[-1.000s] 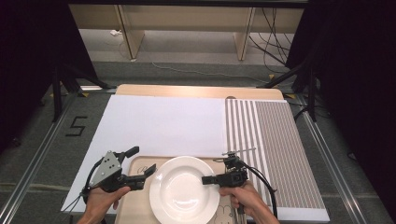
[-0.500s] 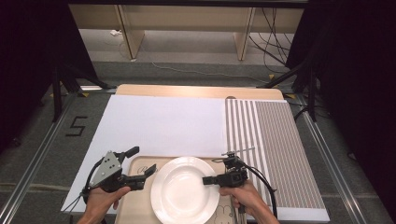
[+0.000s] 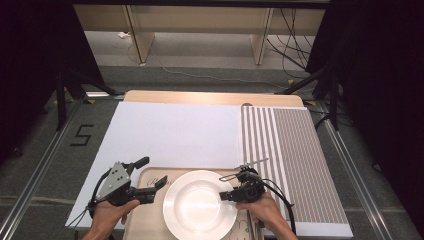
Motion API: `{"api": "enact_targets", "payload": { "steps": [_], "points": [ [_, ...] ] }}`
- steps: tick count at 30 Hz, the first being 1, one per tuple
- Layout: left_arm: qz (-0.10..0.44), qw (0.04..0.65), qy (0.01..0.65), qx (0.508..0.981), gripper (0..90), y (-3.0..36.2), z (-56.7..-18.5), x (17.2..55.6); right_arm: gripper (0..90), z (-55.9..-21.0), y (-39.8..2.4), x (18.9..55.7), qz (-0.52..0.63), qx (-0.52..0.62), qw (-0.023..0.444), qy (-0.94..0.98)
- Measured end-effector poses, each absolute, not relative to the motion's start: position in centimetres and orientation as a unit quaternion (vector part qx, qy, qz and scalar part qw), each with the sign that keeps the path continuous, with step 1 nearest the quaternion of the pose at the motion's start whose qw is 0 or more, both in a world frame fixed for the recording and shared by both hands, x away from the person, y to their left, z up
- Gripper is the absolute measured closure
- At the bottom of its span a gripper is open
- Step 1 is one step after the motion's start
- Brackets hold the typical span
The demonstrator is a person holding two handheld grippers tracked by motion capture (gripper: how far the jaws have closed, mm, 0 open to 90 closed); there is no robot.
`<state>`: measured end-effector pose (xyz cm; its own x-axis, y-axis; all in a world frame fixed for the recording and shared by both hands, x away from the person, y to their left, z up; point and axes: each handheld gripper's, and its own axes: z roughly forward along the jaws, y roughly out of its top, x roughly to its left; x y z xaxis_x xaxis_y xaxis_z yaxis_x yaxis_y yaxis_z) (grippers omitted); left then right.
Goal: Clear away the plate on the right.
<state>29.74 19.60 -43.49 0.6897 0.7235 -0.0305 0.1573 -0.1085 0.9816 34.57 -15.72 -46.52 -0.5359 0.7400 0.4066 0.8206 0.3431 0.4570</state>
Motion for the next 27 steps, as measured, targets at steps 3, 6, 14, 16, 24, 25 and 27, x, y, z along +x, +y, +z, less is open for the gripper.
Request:
{"api": "enact_targets", "payload": {
  "steps": [3, 6, 14, 16, 24, 25, 27],
  "points": [
    [0.240, 0.591, 0.312, 0.704, 16.0, 19.6, -43.5, 29.7, 47.4, -46.0, -15.8, 34.4, -0.322, -0.478, 0.061, -0.815],
    [0.239, 0.590, 0.313, 0.705, 16.0, 19.6, -43.5, 29.7, 38.2, -45.3, -16.0, 34.3, -0.332, -0.478, 0.037, -0.813],
    [0.239, 0.591, 0.313, 0.705, 16.0, 19.6, -43.5, 29.8, 26.5, -42.8, -17.1, 33.4, -0.369, -0.439, -0.016, -0.819],
    [0.238, 0.590, 0.312, 0.706, 15.9, 19.5, -43.5, 29.8, 24.3, -42.5, -17.3, 33.2, -0.382, -0.431, -0.034, -0.817],
    [0.236, 0.593, 0.311, 0.704, 16.0, 19.5, -43.6, 29.9, 17.6, -41.3, -18.4, 32.4, -0.433, -0.413, -0.066, -0.799],
    [0.235, 0.593, 0.312, 0.704, 15.9, 19.5, -43.6, 29.9, 17.5, -41.2, -18.5, 32.3, -0.436, -0.413, -0.065, -0.797],
    [0.237, 0.587, 0.312, 0.708, 15.9, 19.5, -43.6, 29.8, 17.5, -41.0, -18.7, 32.1, -0.454, -0.408, -0.078, -0.788]
  ]
}}
